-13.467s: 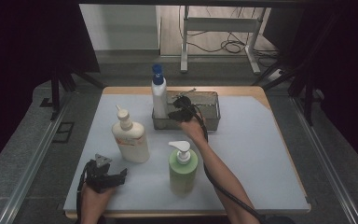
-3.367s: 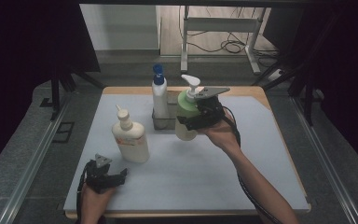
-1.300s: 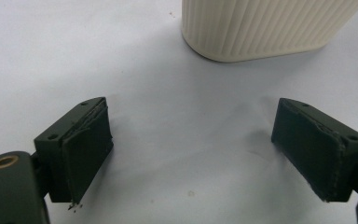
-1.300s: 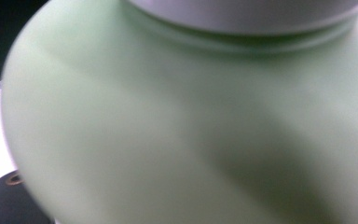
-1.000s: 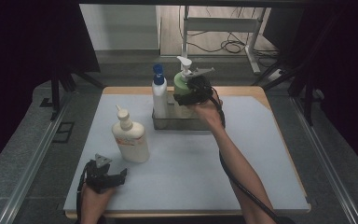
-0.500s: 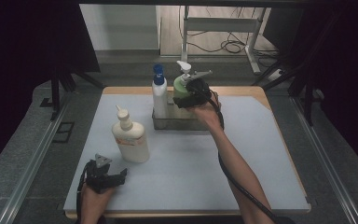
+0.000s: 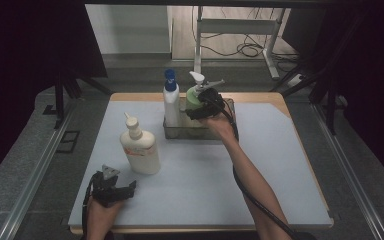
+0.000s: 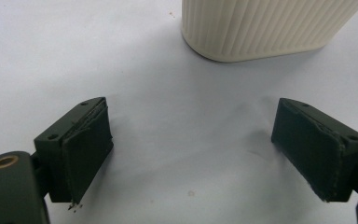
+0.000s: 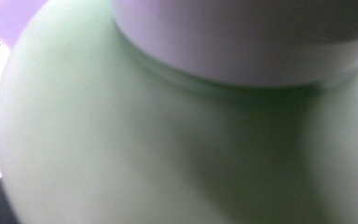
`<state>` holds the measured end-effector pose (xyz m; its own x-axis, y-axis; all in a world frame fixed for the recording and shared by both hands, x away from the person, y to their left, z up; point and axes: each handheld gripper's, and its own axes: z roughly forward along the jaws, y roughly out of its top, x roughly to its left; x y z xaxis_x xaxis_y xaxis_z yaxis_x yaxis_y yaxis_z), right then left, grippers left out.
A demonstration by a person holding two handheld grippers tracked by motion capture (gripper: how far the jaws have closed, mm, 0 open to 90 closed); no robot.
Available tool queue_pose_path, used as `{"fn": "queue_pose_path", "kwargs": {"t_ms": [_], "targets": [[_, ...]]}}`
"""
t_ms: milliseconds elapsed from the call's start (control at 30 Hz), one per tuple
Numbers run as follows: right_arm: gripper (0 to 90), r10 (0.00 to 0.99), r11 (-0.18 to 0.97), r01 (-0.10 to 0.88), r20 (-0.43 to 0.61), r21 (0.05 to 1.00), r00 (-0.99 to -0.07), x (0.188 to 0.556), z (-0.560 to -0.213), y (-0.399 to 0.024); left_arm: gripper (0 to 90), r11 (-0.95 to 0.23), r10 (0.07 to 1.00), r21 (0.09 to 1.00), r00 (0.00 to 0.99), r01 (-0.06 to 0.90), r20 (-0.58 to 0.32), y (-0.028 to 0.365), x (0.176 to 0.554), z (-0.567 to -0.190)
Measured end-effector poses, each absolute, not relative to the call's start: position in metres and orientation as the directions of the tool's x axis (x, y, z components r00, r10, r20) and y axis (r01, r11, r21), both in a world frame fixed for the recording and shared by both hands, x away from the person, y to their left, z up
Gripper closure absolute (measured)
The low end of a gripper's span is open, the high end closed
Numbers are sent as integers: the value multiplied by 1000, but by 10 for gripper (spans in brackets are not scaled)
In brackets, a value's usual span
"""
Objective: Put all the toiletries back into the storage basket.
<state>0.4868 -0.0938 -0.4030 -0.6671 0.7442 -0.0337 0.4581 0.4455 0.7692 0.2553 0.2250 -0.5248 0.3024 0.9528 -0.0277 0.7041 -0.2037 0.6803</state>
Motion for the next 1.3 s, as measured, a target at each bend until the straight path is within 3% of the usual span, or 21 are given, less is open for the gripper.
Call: {"fn": "queue_pose_path", "kwargs": {"t_ms": [1100, 1300], "targets": [[105, 746, 409, 485, 23, 773, -666, 496, -421, -95, 117, -206, 953, 679, 303, 705, -26, 225, 255, -525], [32, 737, 377, 497, 72, 782, -672, 497, -422, -99, 117, -206, 952, 679, 304, 705, -26, 225, 255, -525]]}}
